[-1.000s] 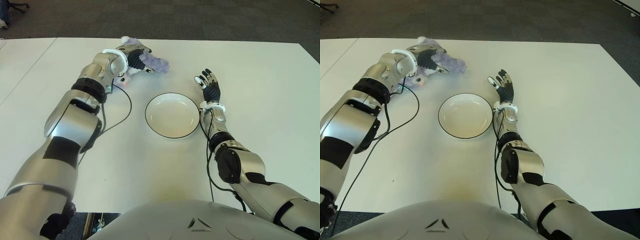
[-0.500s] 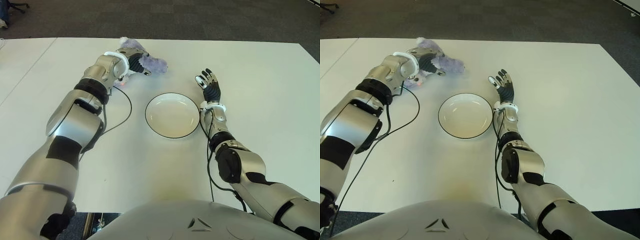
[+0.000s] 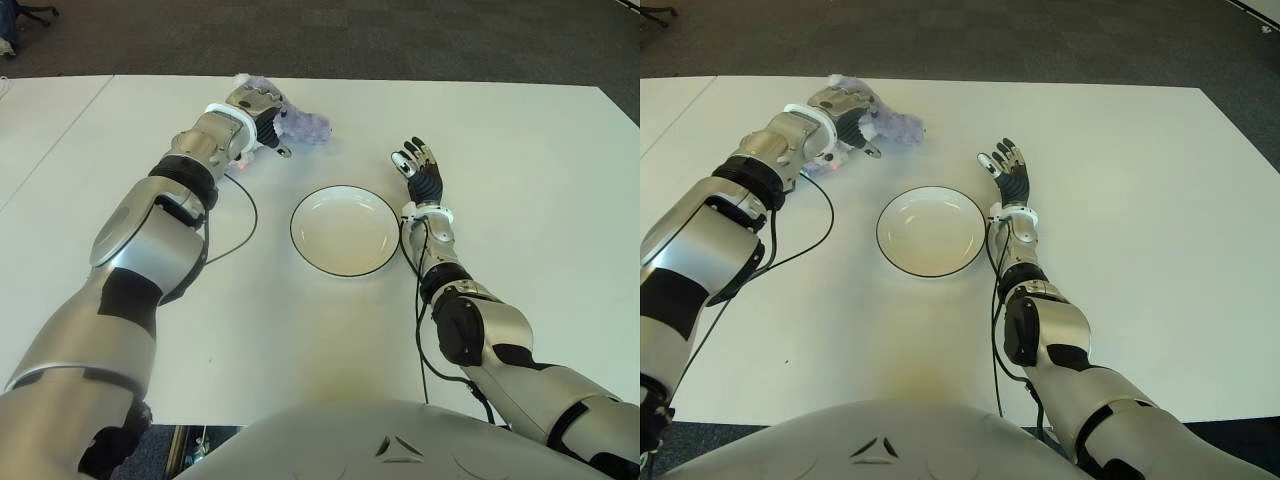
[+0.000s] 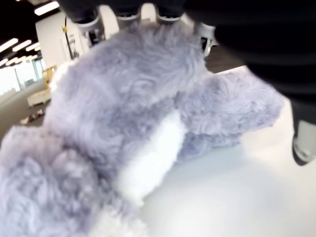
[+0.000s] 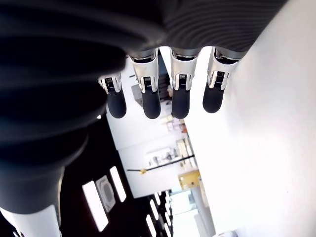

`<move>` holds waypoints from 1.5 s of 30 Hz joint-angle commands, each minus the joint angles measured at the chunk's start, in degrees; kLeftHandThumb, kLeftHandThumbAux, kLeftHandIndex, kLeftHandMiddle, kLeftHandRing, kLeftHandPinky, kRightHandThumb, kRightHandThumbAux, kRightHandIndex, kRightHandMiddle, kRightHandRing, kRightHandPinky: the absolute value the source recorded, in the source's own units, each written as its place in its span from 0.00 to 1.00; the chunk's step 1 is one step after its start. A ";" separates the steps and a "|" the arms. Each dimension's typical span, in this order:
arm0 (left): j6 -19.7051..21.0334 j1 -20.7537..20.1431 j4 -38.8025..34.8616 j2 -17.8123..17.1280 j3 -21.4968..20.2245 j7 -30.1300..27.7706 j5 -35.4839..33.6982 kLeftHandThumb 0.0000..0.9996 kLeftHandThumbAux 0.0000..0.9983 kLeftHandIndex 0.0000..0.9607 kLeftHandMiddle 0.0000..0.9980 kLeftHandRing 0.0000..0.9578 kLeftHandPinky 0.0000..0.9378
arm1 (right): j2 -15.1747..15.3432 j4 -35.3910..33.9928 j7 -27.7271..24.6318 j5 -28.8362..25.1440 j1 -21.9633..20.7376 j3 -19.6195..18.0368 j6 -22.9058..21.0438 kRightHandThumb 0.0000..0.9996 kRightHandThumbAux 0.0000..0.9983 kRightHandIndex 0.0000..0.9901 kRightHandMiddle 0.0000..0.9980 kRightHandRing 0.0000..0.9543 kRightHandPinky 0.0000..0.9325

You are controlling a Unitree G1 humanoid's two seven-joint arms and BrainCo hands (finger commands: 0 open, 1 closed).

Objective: Put the doll into the plate.

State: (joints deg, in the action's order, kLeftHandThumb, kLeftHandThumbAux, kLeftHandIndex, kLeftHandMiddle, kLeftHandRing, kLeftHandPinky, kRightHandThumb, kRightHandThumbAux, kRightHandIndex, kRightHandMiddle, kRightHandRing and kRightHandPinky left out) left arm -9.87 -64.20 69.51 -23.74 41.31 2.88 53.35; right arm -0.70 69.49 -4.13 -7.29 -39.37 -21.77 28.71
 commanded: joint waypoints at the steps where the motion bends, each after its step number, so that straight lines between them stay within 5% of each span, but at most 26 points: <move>1: 4.88 1.20 5.17 -0.53 6.18 7.82 6.97 0.03 0.48 0.19 0.00 0.00 0.00 | -0.73 7.48 1.00 -1.08 10.47 -1.46 -7.99 0.00 0.75 0.13 0.13 0.11 0.12; 4: 8.50 1.84 7.14 -0.33 10.73 13.03 11.47 0.06 0.48 0.21 0.00 0.00 0.00 | -0.65 7.48 0.98 -1.08 10.53 -1.47 -8.04 0.00 0.76 0.13 0.13 0.11 0.11; 6: 10.34 2.12 7.49 -0.58 13.01 16.95 13.74 0.25 0.45 0.23 0.00 0.00 0.00 | -0.63 7.47 0.77 -1.24 10.57 -1.61 -8.03 0.00 0.76 0.13 0.13 0.11 0.11; 11: 12.97 2.27 8.28 -1.12 16.01 23.83 16.38 0.35 0.48 0.28 0.00 0.00 0.00 | -0.57 7.45 0.43 -1.38 10.71 -1.70 -7.90 0.00 0.77 0.13 0.13 0.11 0.12; 12: 13.50 2.19 8.42 -1.68 16.48 26.33 16.91 0.61 0.64 0.40 0.12 0.15 0.22 | -0.58 7.44 0.33 -1.42 10.73 -1.74 -7.90 0.00 0.78 0.13 0.13 0.11 0.12; 14: 14.07 1.91 8.73 -2.38 17.11 29.54 17.44 0.69 0.69 0.43 0.20 0.24 0.33 | -0.56 7.43 0.20 -1.45 10.76 -1.75 -7.90 0.00 0.78 0.13 0.13 0.11 0.12; 26: 15.41 1.59 9.95 -3.56 20.78 38.03 19.87 0.72 0.69 0.44 0.23 0.32 0.40 | -0.13 7.40 -0.52 -1.13 10.82 -1.41 -8.08 0.00 0.81 0.12 0.13 0.11 0.12; 38: 16.89 0.07 10.39 -3.74 23.84 38.88 21.84 0.74 0.70 0.44 0.20 0.35 0.45 | 0.30 7.47 -1.19 -1.14 10.72 -1.46 -8.48 0.00 0.81 0.12 0.12 0.11 0.12; 39: 16.88 0.06 10.40 -3.74 23.86 38.85 21.72 0.93 0.69 0.45 0.21 0.36 0.47 | 0.31 7.47 -1.20 -1.18 10.72 -1.50 -8.49 0.00 0.80 0.12 0.12 0.11 0.12; 43: 15.20 -0.60 10.46 -3.67 22.40 36.77 19.85 1.00 0.69 0.45 0.28 0.38 0.51 | 0.29 7.49 -1.21 -1.29 10.72 -1.60 -8.53 0.00 0.79 0.13 0.13 0.11 0.12; 45: 14.49 -1.00 10.51 -3.73 22.21 35.93 19.53 1.00 0.67 0.36 0.41 0.51 0.61 | 0.25 7.51 -1.16 -1.38 10.70 -1.69 -8.62 0.00 0.79 0.13 0.13 0.11 0.12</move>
State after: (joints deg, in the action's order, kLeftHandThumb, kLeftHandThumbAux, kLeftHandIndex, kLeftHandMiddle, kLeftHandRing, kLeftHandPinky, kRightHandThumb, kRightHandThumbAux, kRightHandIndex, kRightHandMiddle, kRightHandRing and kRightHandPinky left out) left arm 6.48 -64.09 79.33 -27.31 63.92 40.82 73.02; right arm 0.48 69.70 -6.12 -7.30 -39.35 -21.83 28.51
